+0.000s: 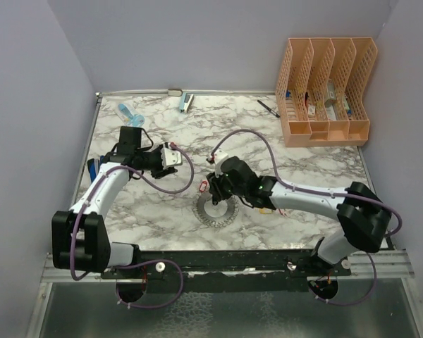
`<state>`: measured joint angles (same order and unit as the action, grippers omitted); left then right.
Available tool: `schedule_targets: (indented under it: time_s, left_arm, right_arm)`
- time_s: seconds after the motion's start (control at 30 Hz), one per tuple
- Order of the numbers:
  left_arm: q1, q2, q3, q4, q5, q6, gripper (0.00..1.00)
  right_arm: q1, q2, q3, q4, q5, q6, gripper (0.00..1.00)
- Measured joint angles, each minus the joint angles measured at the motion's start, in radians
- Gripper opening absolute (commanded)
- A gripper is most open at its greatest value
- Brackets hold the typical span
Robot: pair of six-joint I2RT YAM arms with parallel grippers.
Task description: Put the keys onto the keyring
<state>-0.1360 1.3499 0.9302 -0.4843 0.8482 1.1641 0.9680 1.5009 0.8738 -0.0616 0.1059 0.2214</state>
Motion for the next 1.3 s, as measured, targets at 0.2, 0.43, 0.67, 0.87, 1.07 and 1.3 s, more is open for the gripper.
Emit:
schedule_targets:
  time_s: [0.2, 0.43, 0.67, 0.87, 1.07, 1.3]
  left_arm:
    - [0.091, -0.065, -0.068, 0.008, 0.001, -0.126, 0.50]
    - [0.115, -0.083, -0.086, 0.054, -0.040, -0.279, 0.50]
    - [0.116, -0.096, -0.086, 0.073, -0.073, -0.324, 0.49]
    - [0.116, -0.096, -0.086, 0.078, -0.079, -0.333, 0.49]
    - [0.116, -0.096, -0.086, 0.080, -0.079, -0.336, 0.49]
    - [0.116, -0.096, -0.086, 0.080, -0.079, -0.339, 0.49]
  right_arm:
    - [0.026, 0.179, 0.190, -0.027, -0.007, -0.010, 0.41]
    - [0.073, 0.395, 0.441, -0.123, -0.007, 0.005, 0.40]
    - [0.080, 0.458, 0.508, -0.218, -0.007, 0.055, 0.39]
    - [0.080, 0.493, 0.526, -0.288, -0.006, 0.092, 0.38]
    - [0.080, 0.502, 0.533, -0.346, -0.006, 0.112, 0.36]
    - [0.080, 0.513, 0.540, -0.367, -0.006, 0.126, 0.36]
